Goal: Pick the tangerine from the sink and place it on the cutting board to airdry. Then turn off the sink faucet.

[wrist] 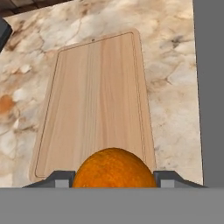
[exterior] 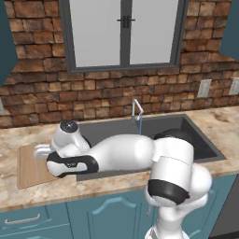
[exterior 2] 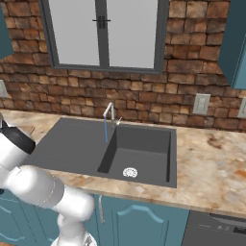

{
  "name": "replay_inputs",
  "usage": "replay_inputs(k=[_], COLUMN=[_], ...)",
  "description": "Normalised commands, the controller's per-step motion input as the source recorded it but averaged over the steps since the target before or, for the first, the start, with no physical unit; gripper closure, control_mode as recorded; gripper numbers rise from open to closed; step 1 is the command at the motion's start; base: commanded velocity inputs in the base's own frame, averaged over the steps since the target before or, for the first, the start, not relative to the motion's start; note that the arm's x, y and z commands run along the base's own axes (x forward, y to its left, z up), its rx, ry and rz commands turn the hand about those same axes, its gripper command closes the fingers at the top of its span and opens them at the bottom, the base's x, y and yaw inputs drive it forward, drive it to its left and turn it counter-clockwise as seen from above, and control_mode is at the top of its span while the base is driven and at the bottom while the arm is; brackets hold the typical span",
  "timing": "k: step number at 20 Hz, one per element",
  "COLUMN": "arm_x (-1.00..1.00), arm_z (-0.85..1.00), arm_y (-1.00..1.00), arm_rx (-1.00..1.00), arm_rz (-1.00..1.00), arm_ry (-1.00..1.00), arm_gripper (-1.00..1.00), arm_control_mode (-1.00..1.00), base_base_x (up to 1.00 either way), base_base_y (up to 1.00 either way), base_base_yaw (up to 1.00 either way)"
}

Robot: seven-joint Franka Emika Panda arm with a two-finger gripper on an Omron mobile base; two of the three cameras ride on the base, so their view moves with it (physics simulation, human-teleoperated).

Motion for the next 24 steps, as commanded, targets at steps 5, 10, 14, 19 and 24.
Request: replay_inputs(k=[5, 10, 14, 19, 24], arm_x=[0.08, 0.08, 0.10, 0.12, 0.13], arm_z=[-0.15, -0.12, -0.14, -0.17, -0.17], arm_y=[0.17, 0.13, 0.11, 0.11, 0.10], arm_rx=[0.00, 0.00, 0.00, 0.00, 0.00], arm_rz=[-0.02, -0.03, -0.03, -0.04, -0.04], arm_ry=[0.02, 0.02, 0.04, 0.05, 0.05], arm_gripper=[1.00, 1.00, 1.00, 1.00, 1.00], arm_control_mode=[-1.00, -1.00, -1.00, -1.00, -1.00], base_base_x=[0.00, 0.00, 0.00, 0.00, 0.00], base_base_y=[0.00, 0.00, 0.00, 0.00, 0.00], base_base_yaw=[0.00, 0.00, 0.00, 0.00, 0.00])
